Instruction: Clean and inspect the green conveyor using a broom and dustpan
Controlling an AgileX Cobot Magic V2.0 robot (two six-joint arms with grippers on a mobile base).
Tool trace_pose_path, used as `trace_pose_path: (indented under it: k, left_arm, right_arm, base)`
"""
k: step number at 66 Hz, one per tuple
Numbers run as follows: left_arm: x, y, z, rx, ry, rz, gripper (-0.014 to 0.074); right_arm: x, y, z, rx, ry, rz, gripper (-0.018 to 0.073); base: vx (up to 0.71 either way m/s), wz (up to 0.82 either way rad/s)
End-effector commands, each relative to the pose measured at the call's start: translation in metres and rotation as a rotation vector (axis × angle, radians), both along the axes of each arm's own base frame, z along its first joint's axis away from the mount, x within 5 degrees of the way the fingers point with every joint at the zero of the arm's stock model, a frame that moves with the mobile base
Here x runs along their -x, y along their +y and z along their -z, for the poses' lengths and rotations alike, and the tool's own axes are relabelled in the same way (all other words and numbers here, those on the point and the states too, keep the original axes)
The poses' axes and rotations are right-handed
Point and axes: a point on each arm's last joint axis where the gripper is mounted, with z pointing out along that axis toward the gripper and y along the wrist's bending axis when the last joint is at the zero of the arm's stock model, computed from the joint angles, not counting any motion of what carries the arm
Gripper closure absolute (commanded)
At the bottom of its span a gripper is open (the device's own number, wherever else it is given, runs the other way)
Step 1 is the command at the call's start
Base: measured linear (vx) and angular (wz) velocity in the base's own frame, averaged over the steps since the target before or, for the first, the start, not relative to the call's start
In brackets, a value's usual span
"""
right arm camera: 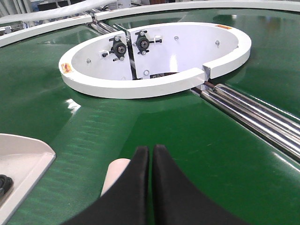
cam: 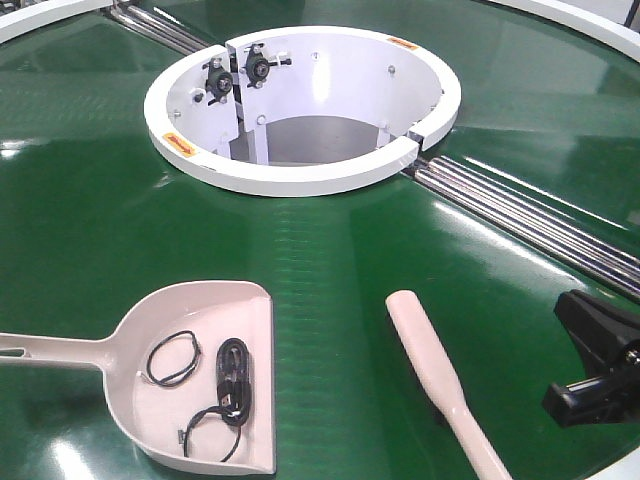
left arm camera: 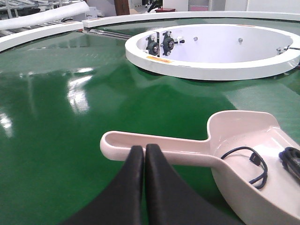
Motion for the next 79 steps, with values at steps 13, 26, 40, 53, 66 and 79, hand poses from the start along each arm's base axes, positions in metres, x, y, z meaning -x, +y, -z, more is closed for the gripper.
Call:
trace_pose_path:
  k: [13, 26, 40, 53, 66, 79]
  left_arm:
    - [-0.001, 0.001, 0.0, 0.015, -0.066, -0.009, 0.0619]
    - [-0.001, 0.001, 0.0, 0.015, -0.066, -0.009, 0.0619]
    - [-0.001, 0.001, 0.0, 0.015, -0.066, -0.009, 0.0619]
    - [-0.001, 0.001, 0.0, 0.015, -0.064, -0.009, 0.0619]
    - [-0.001, 0.001, 0.0, 0.015, -0.064, -0.009, 0.0619]
    - [-0.001, 0.001, 0.0, 0.015, -0.064, -0.009, 0.0619]
  right_arm:
    - [0.008, -0.023, -0.025, -0.016, -0.16, 0.158, 0.0564]
    - [0.035, -0.032, -0.006, -0.034, -0.228, 0.216, 0.0564]
    - [0.065, -0.035, 0.028, -0.052, -0.375, 0.218, 0.0564]
    - [0.072, -0.035, 0.036, -0.026, -0.381, 0.209, 0.0564]
    - [0.071, -0.035, 0.038, 0.029, -0.37, 0.205, 0.0564]
    - [0.071, -0.035, 0.041, 0.042, -0.333, 0.199, 0.0564]
  base:
    - [0.0, 0.0]
    - [0.0, 0.0]
    - [0.0, 0.0]
    - [0.0, 0.0]
    - [0.0, 0.0]
    - [0.0, 0.0]
